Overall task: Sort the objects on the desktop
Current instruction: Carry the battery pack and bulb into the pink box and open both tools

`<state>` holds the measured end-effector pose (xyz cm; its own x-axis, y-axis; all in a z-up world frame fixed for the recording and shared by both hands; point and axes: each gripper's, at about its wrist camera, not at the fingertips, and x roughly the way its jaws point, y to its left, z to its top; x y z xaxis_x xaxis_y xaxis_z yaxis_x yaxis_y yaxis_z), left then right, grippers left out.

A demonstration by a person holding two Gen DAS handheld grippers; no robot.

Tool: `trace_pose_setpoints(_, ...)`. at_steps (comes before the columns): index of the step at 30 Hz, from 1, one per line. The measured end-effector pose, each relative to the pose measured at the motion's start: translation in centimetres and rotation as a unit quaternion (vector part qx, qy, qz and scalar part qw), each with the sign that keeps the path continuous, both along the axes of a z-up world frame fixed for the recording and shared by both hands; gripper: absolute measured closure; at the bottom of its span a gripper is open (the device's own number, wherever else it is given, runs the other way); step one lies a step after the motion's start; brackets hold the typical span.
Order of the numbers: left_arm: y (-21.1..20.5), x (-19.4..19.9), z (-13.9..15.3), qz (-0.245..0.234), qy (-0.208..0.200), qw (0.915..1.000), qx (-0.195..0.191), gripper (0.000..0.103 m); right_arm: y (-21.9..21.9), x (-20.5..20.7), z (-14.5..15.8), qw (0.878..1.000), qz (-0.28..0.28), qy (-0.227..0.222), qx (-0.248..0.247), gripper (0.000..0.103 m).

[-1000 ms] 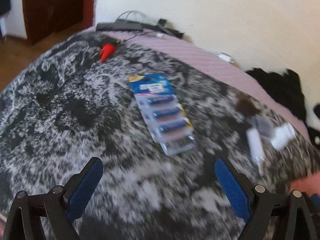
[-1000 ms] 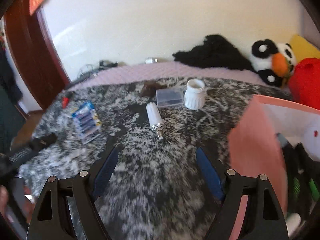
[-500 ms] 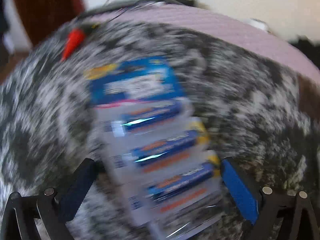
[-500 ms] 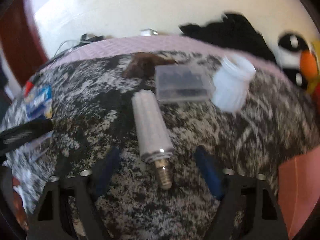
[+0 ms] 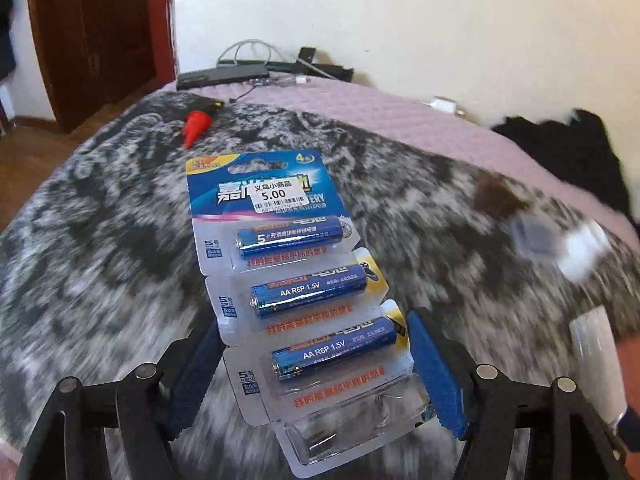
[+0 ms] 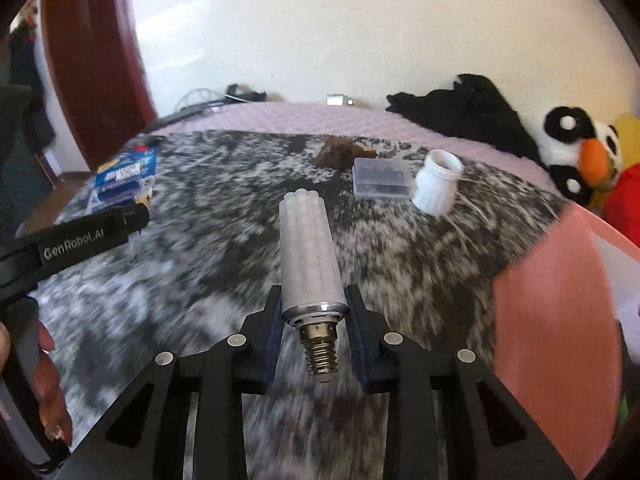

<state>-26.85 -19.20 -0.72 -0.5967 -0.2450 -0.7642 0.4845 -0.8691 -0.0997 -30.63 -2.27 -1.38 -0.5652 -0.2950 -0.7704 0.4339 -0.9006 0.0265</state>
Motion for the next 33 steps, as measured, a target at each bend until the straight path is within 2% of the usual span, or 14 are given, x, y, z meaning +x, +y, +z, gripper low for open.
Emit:
trace_pose_setpoints(3, 2.5, 4.3, 1.9, -0.022, 0.011, 0.9992, -0.031, 0.026, 2.1, 4.2, 1.9, 1.0, -0.005, 0.002, -0.014, 0.071)
trace_pose_setpoints(7, 5.4, 9.0, 5.4, -0.052, 0.052, 0.9966, -0.036, 0.026, 6.1, 8.7, 5.3, 0.998, -0.022, 0.012, -0.06, 0.071)
trace_pose_setpoints(10, 8.2, 10.5, 8.5, -0.08, 0.087, 0.992, -0.045, 0.025, 8.8, 11.1, 7.9, 0.995, -0.036, 0.045, -0.078, 0.071)
trace_pose_setpoints(13, 12.7, 11.8, 11.8, -0.119, 0.126, 0.9829, -0.062, 0.025, 12.2, 13.0, 10.4, 0.991, -0.061, 0.083, -0.088, 0.071)
trace_pose_setpoints(19, 22.3, 10.9, 14.6, -0.208, 0.154, 0.9632, -0.072, 0.025, 20.3, 15.1, 14.6, 0.975, -0.135, 0.14, -0.103, 0.071)
trace_pose_setpoints(23, 27.8, 8.5, 14.8, -0.254, 0.153, 0.9538, -0.05, 0.025, 25.6, 15.3, 16.0, 0.963, -0.194, 0.171, -0.082, 0.071)
trace_pose_setpoints(26, 31.8, 6.2, 14.2, -0.288, 0.141, 0.9464, -0.039, 0.023, 30.6, 14.5, 15.9, 0.953, -0.238, 0.167, -0.081, 0.071)
trace_pose_setpoints(29, 34.4, 3.6, 13.0, -0.326, 0.118, 0.9381, -0.011, 0.02, 34.0, 12.3, 14.4, 0.955, -0.254, 0.143, -0.059, 0.07)
trace_pose_setpoints(30, 34.7, 3.1, 12.8, -0.331, 0.115, 0.9367, 0.0, 0.02, 34.9, 11.6, 13.8, 0.955, -0.258, 0.132, -0.063, 0.068)
trace_pose_setpoints(31, 34.7, 2.8, 12.9, -0.329, 0.115, 0.9375, -0.001, 0.018, 35.8, 11.0, 13.2, 0.955, -0.262, 0.122, -0.069, 0.046)
trace_pose_setpoints(32, 34.5, 2.5, 13.0, -0.323, 0.117, 0.9392, -0.008, 0.015, 36.8, 10.6, 12.8, 0.952, -0.271, 0.113, -0.089, 0.019)
trace_pose_setpoints(33, 34.1, 2.4, 13.3, -0.315, 0.121, 0.9414, -0.015, 0.013, 37.9, 10.1, 12.3, 0.948, -0.281, 0.103, -0.109, 0.014)
